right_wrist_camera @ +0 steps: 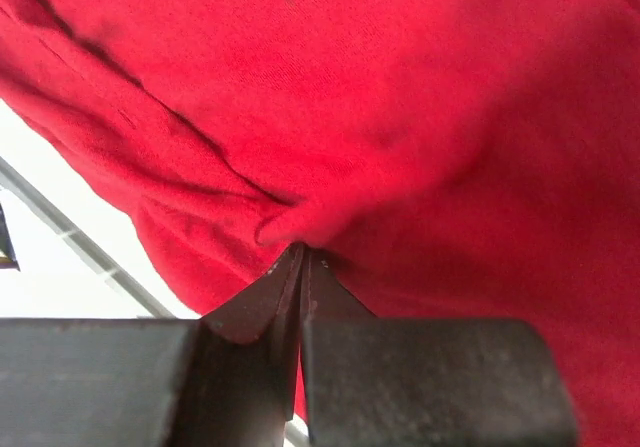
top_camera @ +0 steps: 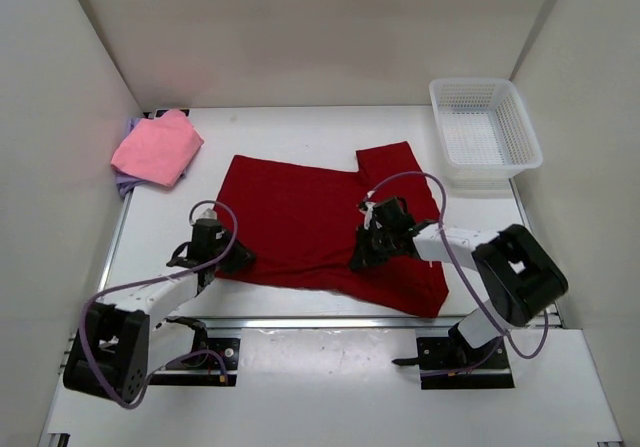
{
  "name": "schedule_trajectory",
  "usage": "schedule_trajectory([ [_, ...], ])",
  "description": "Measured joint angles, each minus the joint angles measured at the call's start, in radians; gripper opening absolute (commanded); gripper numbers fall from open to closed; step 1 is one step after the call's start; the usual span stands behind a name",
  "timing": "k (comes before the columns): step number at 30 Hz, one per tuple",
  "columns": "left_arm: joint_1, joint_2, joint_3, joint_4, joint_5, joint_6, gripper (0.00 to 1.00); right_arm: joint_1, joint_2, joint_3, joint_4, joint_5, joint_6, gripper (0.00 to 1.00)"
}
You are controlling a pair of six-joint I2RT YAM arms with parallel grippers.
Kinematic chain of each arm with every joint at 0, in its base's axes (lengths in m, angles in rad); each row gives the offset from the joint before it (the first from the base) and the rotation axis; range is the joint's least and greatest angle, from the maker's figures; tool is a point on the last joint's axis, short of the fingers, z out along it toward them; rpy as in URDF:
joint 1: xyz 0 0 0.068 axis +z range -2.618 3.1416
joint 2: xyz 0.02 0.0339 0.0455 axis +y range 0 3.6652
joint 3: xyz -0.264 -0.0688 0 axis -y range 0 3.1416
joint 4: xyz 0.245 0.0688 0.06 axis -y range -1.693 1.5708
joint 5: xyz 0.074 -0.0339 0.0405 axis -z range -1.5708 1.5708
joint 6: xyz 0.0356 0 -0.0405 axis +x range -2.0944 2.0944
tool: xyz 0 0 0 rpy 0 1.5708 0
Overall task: Fold and stack the t-shirts
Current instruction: Fold the flattened tshirt in 1/3 of the way
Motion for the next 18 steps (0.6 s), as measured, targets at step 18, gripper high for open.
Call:
schedule_trajectory([
  [18, 0.076, -0.156, 0.043, -0.131, -0.083, 0.066, 0.38, 0.076, -0.061, 0.082, -0.103, 0.091, -0.089, 0.33],
])
